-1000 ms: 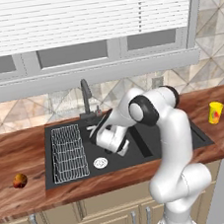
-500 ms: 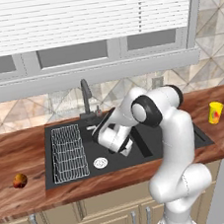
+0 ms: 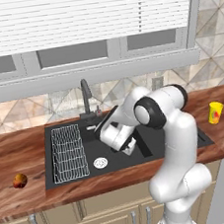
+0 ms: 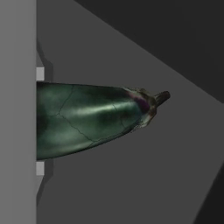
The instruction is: Remove the eggplant and peach from the sink. Then move the bowl and cup from the counter to the sink for washing.
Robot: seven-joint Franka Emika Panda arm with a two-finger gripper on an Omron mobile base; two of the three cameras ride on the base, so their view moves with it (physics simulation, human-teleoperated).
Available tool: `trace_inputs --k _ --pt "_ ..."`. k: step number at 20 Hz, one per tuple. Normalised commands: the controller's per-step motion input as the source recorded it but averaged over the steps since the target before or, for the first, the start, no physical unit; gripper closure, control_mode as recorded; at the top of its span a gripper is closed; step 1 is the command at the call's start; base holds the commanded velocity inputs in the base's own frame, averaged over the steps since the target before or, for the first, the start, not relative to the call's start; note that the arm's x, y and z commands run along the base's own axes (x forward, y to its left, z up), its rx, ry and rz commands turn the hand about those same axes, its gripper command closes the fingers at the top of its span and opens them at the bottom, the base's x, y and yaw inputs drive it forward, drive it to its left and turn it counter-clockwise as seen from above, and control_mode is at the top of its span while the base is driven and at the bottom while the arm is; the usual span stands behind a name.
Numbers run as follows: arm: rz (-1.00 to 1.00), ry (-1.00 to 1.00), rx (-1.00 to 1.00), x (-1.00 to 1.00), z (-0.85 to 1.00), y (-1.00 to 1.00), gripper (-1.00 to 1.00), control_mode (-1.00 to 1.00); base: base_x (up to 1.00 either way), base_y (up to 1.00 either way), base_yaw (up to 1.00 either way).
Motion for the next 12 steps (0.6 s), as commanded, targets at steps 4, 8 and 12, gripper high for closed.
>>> trace_inputs --k 4,8,12 --pt "0.00 0.00 0.00 -0.06 0.17 -0.01 1.00 -1.00 0.00 0.00 0.00" --pt "0.00 0.00 0.00 0.00 0.21 -0.03 1.00 -1.00 0.00 0.00 0.00" --pt "0.00 0.00 0.00 -0.02 0.21 -0.02 1.00 -1.00 0.00 0.00 0.00"
